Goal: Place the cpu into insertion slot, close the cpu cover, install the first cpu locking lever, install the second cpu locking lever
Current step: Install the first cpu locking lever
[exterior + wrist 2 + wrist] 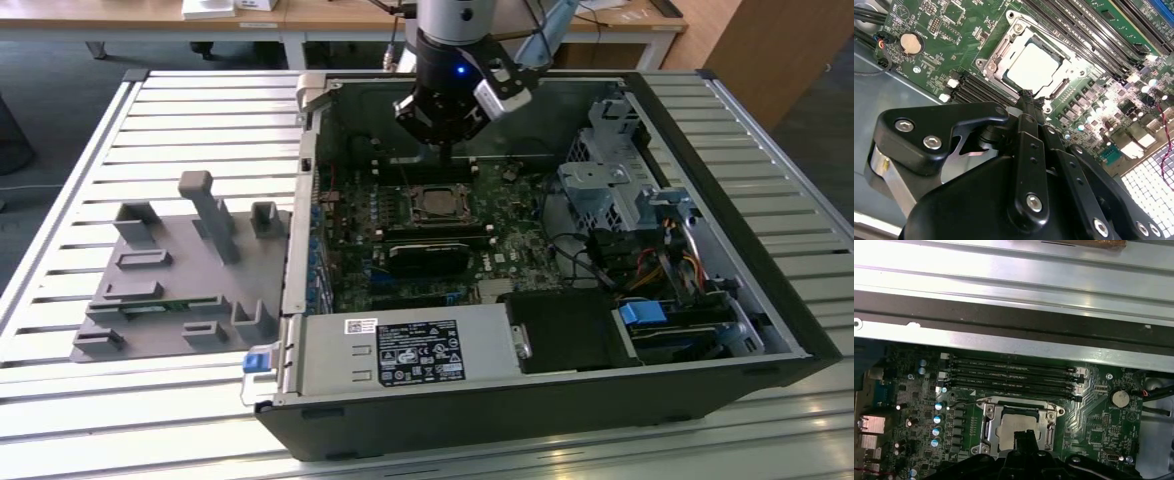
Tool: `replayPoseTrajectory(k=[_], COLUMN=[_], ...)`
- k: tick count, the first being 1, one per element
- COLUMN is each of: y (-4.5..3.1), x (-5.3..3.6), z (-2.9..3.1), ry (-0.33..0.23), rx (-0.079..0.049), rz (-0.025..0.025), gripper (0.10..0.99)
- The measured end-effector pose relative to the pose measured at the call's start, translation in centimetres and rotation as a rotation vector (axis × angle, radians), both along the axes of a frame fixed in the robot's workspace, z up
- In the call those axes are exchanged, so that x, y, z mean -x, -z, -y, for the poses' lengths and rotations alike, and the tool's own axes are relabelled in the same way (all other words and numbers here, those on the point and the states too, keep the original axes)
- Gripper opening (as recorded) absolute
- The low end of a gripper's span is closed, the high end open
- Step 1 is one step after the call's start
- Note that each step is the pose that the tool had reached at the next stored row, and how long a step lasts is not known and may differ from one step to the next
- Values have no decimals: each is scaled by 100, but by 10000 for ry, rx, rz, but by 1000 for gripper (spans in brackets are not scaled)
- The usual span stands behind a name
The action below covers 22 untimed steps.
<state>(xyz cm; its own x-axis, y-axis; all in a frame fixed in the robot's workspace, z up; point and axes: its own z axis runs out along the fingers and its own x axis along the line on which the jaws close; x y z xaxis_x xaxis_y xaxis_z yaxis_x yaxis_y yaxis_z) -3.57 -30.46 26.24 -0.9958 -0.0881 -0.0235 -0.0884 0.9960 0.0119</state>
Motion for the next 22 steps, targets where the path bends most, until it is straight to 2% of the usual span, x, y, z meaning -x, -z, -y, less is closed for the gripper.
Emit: replayPoseTrajectory(k=[22], y=[0], x=[86], z=[0], ry=[0], rx=[0], rz=[0], gripper=[106])
